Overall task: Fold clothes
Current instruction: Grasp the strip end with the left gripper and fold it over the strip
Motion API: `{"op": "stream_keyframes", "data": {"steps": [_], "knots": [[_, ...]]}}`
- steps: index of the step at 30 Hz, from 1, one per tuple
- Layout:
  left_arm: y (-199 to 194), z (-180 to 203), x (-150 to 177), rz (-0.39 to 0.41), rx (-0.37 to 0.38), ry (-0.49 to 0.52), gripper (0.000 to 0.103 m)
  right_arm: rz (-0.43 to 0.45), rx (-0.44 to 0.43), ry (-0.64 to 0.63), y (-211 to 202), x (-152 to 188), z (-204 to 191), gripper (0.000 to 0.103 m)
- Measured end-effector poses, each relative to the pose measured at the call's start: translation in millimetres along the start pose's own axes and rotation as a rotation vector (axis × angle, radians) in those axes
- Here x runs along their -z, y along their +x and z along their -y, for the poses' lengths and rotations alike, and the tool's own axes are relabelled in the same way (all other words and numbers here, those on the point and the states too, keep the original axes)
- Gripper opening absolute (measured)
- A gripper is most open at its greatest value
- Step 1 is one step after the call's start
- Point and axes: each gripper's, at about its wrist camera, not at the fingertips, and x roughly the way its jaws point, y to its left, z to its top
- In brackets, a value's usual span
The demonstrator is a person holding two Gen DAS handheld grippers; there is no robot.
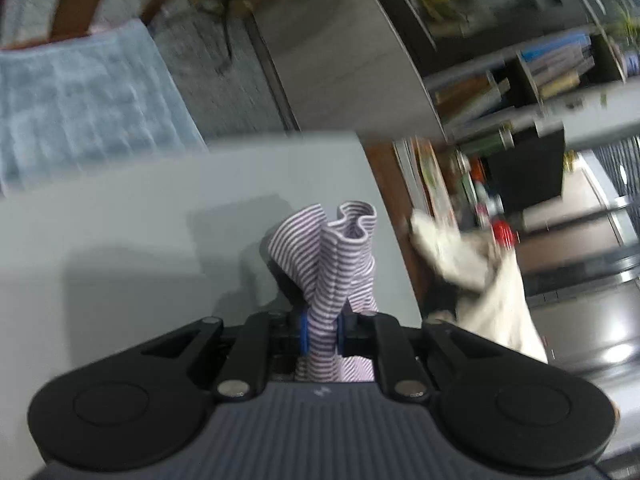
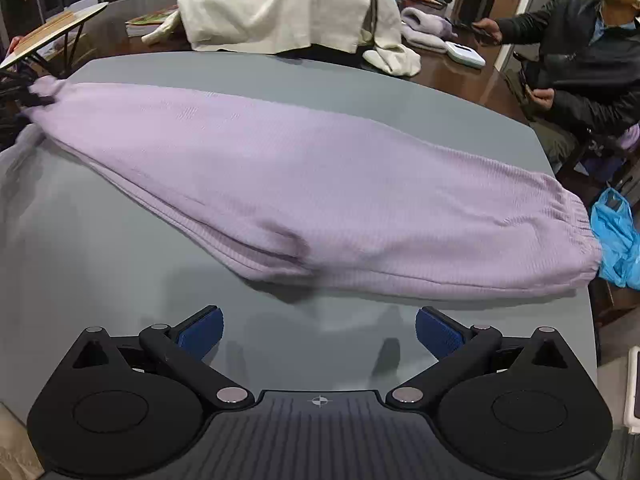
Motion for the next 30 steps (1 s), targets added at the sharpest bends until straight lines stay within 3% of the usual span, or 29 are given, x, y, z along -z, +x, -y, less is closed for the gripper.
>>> {"op": "stream_keyframes", "data": {"steps": [4,8,14,18,20,23,24,27,30], "knots": [[-27,20,-30,0.061,-0.044,0.174,0.011,0.005,-0.006,0.002,0,3,1,0.103],[-50,69,-15,0.021,0.031,0.357,0.012,0.019,-0.003,0.031,5,-1,8,0.103],[-49,143,93,-0.096,0.108,0.691,0.013,0.062,0.001,0.074,9,-10,17,0.103],[-23,162,156,-0.192,0.099,0.833,0.016,0.081,0.001,0.087,6,-10,19,0.103],[5,166,198,-0.275,0.04,0.951,0.024,0.086,0.011,0.105,5,-9,23,0.103],[23,161,222,-0.361,0.0,1.042,0.04,0.096,0.02,0.134,2,-8,30,0.103],[23,158,227,-0.383,0.0,1.069,0.051,0.107,0.021,0.146,-1,-9,33,0.103],[7,153,225,-0.415,0.057,1.082,0.066,0.162,0.008,0.183,-11,-15,39,0.103],[-12,148,208,-0.429,0.112,1.046,0.079,0.232,-0.066,0.222,-21,-32,42,0.103]]}}
